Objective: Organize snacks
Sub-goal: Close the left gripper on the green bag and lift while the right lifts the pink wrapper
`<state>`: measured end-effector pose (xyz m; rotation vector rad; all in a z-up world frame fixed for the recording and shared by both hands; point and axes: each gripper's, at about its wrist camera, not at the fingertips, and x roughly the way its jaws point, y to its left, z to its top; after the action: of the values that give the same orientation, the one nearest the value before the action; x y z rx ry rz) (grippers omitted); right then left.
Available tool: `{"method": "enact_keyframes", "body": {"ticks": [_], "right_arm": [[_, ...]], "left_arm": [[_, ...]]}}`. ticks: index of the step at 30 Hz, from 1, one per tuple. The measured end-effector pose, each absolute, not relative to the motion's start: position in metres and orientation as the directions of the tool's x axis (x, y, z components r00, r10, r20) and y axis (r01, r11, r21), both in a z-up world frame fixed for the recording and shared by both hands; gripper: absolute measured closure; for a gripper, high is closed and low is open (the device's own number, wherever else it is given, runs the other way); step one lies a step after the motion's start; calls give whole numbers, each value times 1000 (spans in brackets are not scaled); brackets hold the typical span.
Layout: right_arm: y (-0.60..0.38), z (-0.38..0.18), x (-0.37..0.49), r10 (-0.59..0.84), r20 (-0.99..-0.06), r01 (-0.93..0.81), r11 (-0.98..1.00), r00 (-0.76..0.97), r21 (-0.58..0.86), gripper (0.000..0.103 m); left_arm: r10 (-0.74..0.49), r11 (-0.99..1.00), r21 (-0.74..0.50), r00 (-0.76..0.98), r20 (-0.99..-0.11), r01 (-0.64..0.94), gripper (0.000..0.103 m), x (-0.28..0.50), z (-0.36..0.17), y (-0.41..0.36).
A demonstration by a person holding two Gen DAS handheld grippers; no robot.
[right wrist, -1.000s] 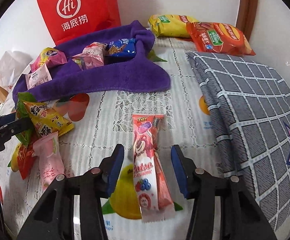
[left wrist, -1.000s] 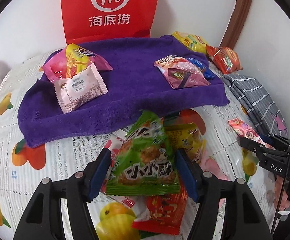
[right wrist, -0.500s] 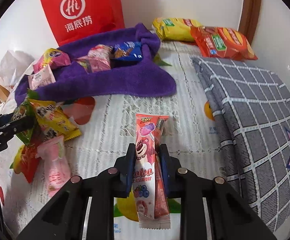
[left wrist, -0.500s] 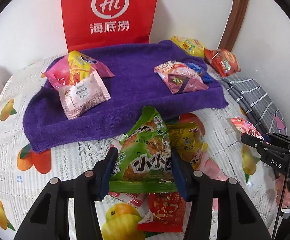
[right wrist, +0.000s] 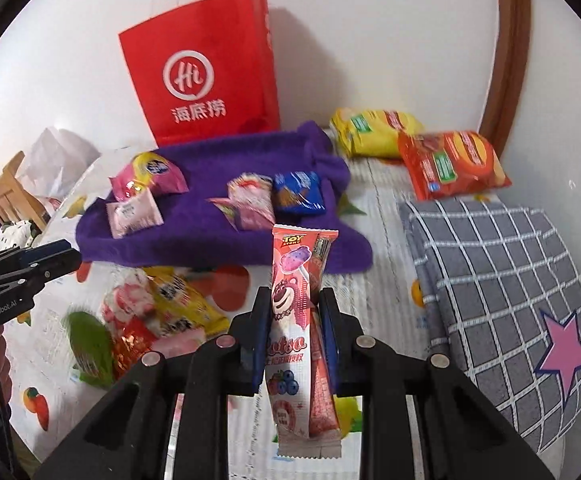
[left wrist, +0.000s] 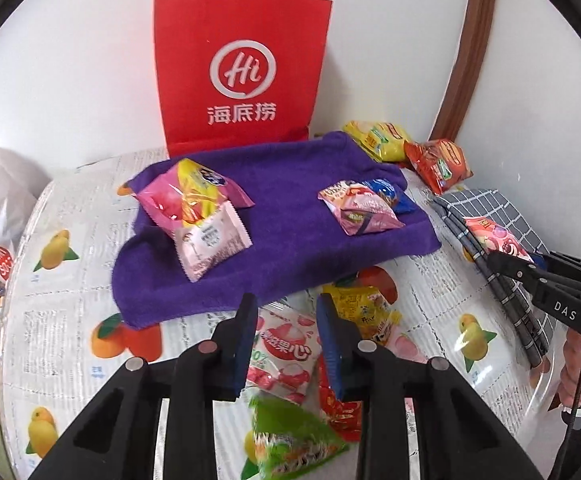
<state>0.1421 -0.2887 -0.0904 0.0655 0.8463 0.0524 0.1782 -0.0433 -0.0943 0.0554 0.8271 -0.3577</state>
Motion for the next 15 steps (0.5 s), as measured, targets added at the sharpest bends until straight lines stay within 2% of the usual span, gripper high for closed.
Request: {"method": "enact_keyframes", "body": {"ticks": [5,6,7,9,15], "right_arm": [[-281,-88,140,79,-743,-34,997,665,75,79],[-281,-90,140,80,-746,-33,996,661,78,79],[-280,-92,140,81,-749,-33,996,658,79,79],[-279,-96,140,82,-752,-33,996,655,79,79],[-274,-103,135,97,-752,-38,995,652,96,79]], "left_arm": [[-289,943,-107,613,-736,316,72,177,-95,-32],[-290,942,-111,602,-744,316,67,176,-97,-30],[-295,940,-118,591,-750,319,56,174,-99,-28],[-297,940,-122,587,-754,319,49,168,-105,-27],[-284,945,-130,559,-779,299,47,148,-128,-21]]}}
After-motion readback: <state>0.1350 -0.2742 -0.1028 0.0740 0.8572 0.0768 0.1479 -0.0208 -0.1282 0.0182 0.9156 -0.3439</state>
